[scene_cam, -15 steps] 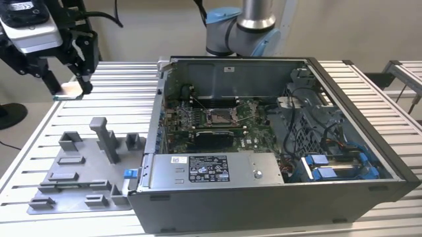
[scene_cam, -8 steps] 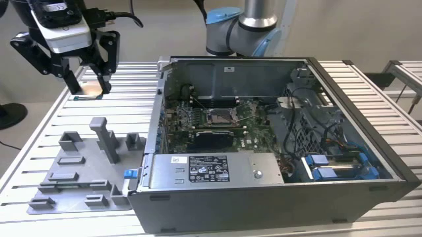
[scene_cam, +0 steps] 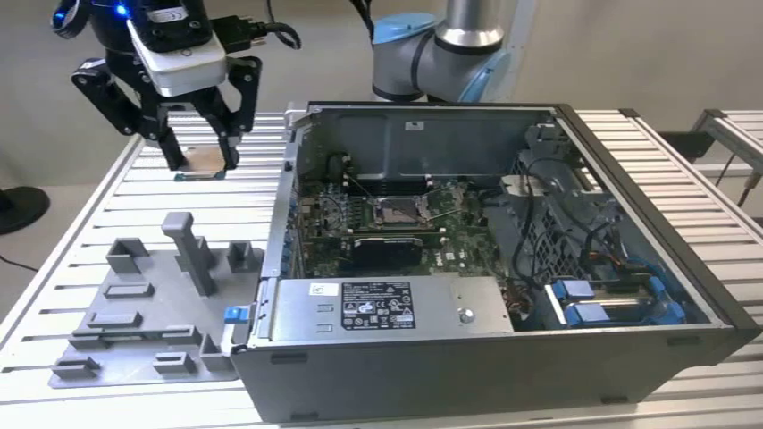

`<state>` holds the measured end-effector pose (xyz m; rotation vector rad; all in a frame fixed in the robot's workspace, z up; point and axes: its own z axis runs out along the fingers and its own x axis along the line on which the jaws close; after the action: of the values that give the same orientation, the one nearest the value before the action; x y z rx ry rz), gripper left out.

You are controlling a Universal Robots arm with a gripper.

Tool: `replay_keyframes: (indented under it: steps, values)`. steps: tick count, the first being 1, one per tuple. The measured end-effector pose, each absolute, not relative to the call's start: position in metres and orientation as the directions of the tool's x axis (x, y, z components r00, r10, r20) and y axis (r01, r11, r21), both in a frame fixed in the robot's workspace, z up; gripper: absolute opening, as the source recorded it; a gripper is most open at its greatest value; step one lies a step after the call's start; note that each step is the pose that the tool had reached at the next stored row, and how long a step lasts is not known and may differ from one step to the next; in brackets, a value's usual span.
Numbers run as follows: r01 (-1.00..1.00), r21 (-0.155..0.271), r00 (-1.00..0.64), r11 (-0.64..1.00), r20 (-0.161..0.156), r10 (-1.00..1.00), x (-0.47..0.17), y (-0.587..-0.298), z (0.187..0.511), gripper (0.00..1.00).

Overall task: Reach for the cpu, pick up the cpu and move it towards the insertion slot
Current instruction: 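Pick up the cpu and move it towards the insertion slot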

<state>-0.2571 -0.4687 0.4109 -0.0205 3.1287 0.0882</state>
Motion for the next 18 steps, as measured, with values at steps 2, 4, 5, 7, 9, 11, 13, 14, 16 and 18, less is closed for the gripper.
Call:
replay_keyframes:
  steps: [2,4,5,7,9,11,13,14,16,18]
  values:
    - [-0.013,0.056,-1.0,0.998,-0.012,-0.013,-0.248,-0.469,0.411,0.0]
    - [-0.013,0.056,-1.0,0.998,-0.012,-0.013,-0.239,-0.469,0.411,0.0]
    - [-0.013,0.056,-1.0,0.998,-0.012,-0.013,-0.235,-0.469,0.411,0.0]
    - [-0.013,0.056,-1.0,0.998,-0.012,-0.013,-0.225,-0.469,0.41,0.0]
    - [-0.014,0.056,-1.0,0.998,-0.012,-0.013,-0.216,-0.469,0.41,0.0]
    - [-0.014,0.056,-1.0,0.998,-0.012,-0.013,-0.207,-0.469,0.41,0.0]
    - [-0.014,0.056,-1.0,0.998,-0.012,-0.013,-0.198,-0.469,0.41,0.0]
    - [-0.014,0.056,-1.0,0.998,-0.012,-0.013,-0.194,-0.469,0.41,0.0]
    - [-0.014,0.056,-1.0,0.998,-0.012,-0.013,-0.185,-0.469,0.409,0.0]
    - [-0.014,0.056,-1.0,0.998,-0.012,-0.013,-0.175,-0.469,0.409,0.0]
